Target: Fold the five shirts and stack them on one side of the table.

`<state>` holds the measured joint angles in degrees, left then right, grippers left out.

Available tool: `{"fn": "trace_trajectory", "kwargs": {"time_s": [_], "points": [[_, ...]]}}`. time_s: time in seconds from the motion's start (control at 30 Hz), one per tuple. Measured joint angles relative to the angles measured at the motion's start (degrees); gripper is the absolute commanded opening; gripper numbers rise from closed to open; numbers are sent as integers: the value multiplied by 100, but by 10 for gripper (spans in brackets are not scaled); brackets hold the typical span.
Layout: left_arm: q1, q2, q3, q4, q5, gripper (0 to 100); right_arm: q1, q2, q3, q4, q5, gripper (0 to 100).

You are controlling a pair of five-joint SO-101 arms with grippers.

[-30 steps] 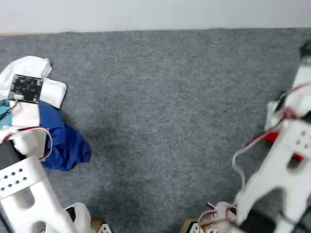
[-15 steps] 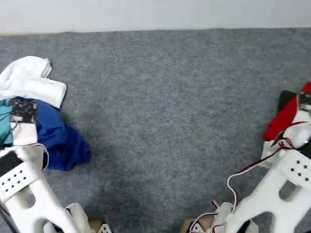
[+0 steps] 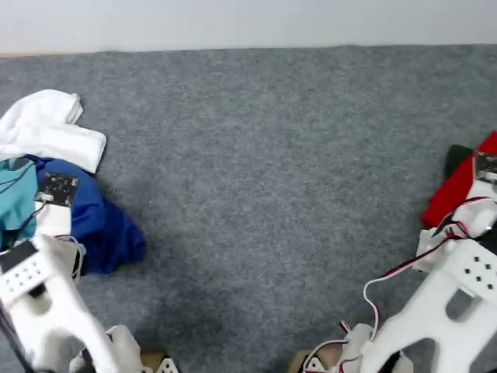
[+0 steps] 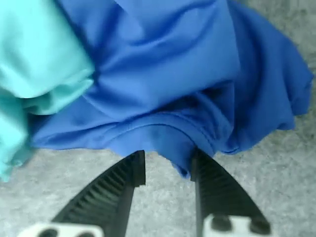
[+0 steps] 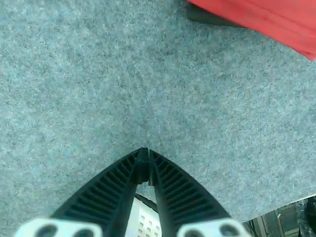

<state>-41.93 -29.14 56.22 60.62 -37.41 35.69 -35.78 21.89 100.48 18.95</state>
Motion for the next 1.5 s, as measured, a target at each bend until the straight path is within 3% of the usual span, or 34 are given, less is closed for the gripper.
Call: {"fn": "trace_trajectory", "kwargs": {"time_s": [0.17, 0.3, 0.67, 0.8, 1.13, 1.5], "points": [[9, 1433, -844, 0, -18, 0, 0, 0, 0, 0, 0, 9], [44, 1855, -1776, 624, -26, 2, 0, 0, 0, 0, 0, 9], [1020, 1108, -3684, 2251, 26, 2, 0, 0, 0, 0, 0, 9], [1785, 308, -4255, 2479, 651, 2, 0, 0, 0, 0, 0, 9], [3798, -202, -5371, 2084, 2479, 2, 0, 0, 0, 0, 0, 9], [5644, -202, -6426, 308, 2725, 2, 0, 0, 747, 0, 0, 9]]}}
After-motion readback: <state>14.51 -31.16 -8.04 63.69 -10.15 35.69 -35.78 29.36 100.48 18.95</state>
